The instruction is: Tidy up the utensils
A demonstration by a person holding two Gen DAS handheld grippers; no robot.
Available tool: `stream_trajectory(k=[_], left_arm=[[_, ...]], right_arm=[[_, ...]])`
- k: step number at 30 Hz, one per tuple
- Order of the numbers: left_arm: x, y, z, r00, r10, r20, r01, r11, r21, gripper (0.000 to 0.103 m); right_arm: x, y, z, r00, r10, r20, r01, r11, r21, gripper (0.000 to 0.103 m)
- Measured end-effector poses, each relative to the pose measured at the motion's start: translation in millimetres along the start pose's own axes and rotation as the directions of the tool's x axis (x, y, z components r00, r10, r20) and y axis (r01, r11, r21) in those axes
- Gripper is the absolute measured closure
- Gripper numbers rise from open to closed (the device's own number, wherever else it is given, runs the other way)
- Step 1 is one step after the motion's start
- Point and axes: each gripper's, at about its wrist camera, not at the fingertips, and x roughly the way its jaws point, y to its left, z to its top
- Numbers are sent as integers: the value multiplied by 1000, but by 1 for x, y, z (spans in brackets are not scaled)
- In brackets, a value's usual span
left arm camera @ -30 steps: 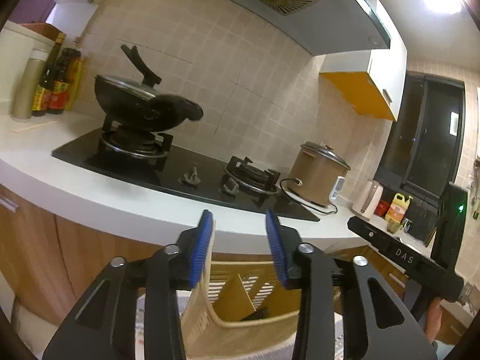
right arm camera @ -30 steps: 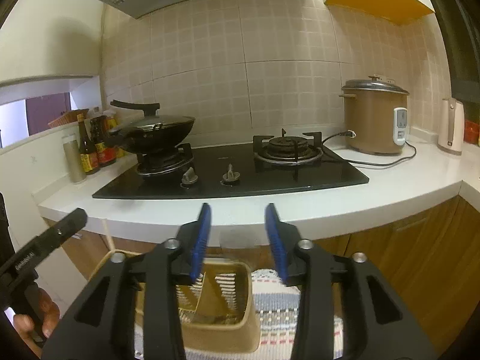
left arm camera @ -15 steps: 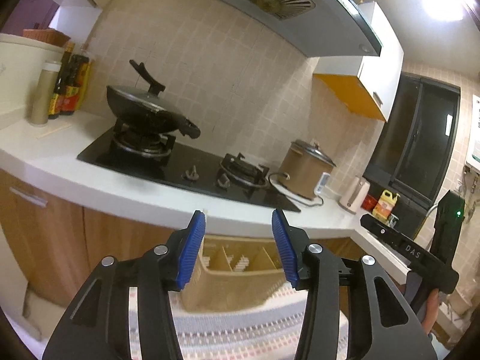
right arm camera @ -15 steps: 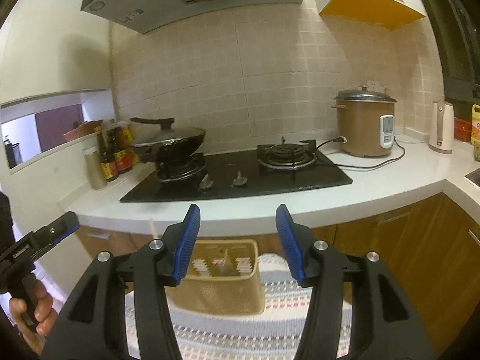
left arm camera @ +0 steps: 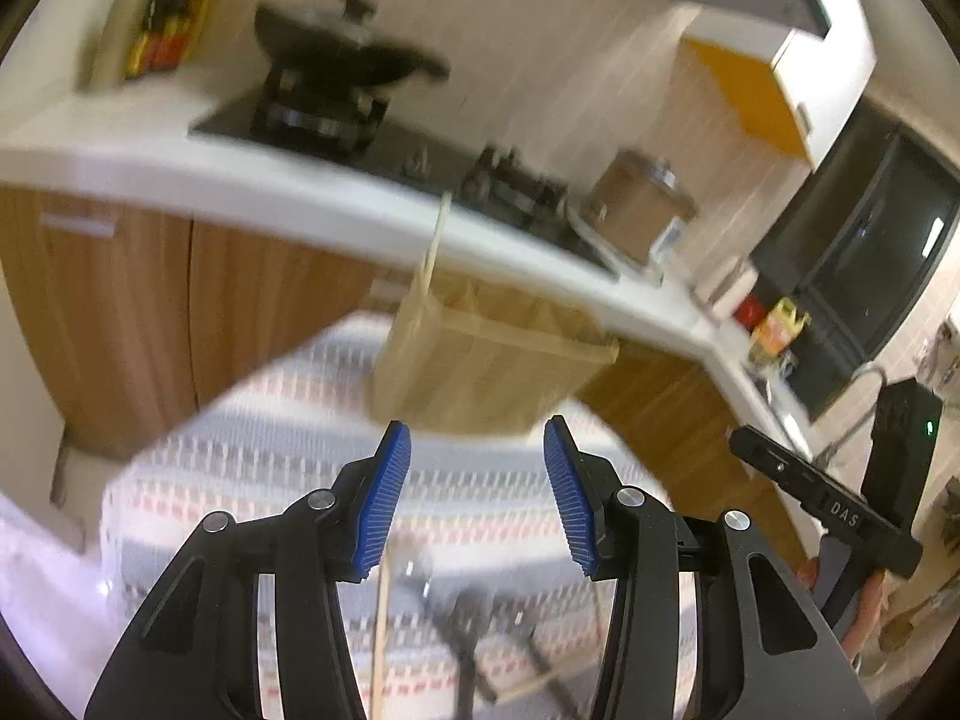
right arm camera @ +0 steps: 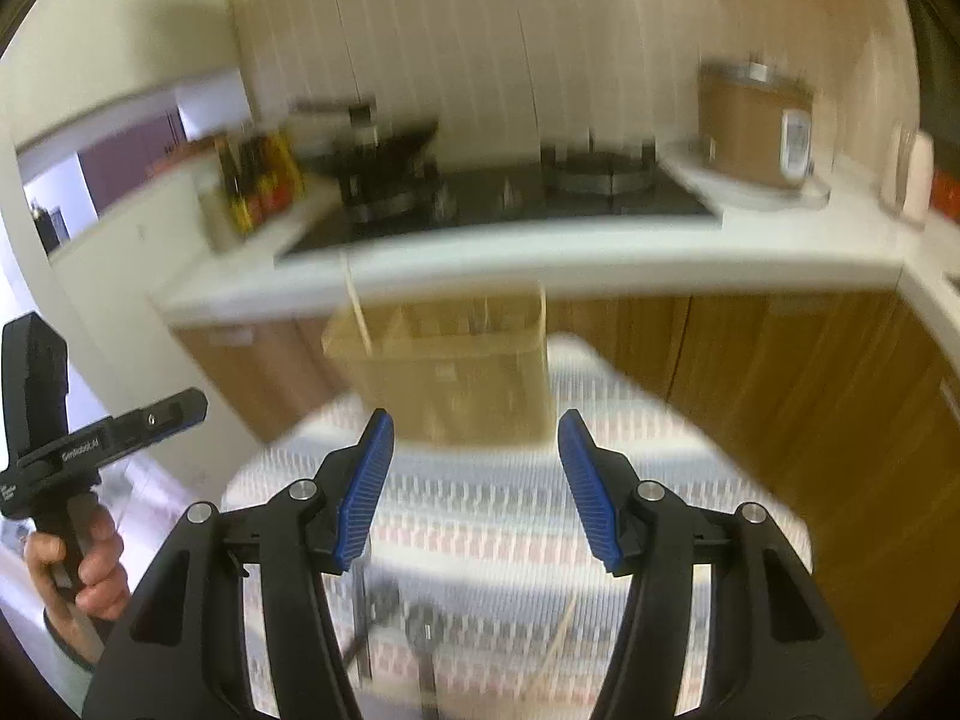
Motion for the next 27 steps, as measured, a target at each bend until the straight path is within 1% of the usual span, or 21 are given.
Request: stream_trajectory(k=[2,3,5,7,9,11,12,15,16,20,23,25,27], left_arm=[[15,10,-13,997,7,-82,-8,1000,-12,59],[19,14,-18,994,9,-105,-10,1000,-16,59],[33,24,-30,984,7,-179,-13,999,-30,59],[47,29,-41,972,-14,-235,3,999,-46,59],[59,36,-48,964,-13,-265,-4,998,-64,59],[70,38,-51,960,11,-279,-29,998,-61,59],[78,40,-53,956,36,-290,-54,997,-53,59],[96,41,-57,945,84,-316,-100,995,-33,59],[105,41,-60,938,103,-332,-116,993,-21,59],[128,36,-68,920,155,-360,-164,987,7,59],[138,33,-68,915,184,-360,-191,981,17,57],[142,30,-67,911,199,-360,-204,979,25,57],[145,25,-67,908,223,-355,-219,974,51,57]], right_arm=[[15,-6,-10,997,18,-82,-17,1000,20,49],[24,-10,-18,990,27,-135,-22,999,36,49],[42,-19,-33,974,51,-222,-34,996,77,49],[54,-25,-45,958,68,-277,-38,993,115,49],[69,-31,-56,943,72,-326,-25,989,145,49],[78,-32,-65,935,54,-352,-3,990,144,49],[81,-32,-68,932,49,-360,3,990,142,49],[93,-33,-76,919,57,-391,3,988,152,49],[95,-33,-79,916,55,-397,6,988,151,49],[103,-29,-82,914,20,-406,32,992,122,49],[106,-34,-83,911,18,-412,36,992,124,49],[109,-38,-84,908,3,-419,52,991,121,49],[113,-41,-86,903,-7,-429,63,991,116,49]])
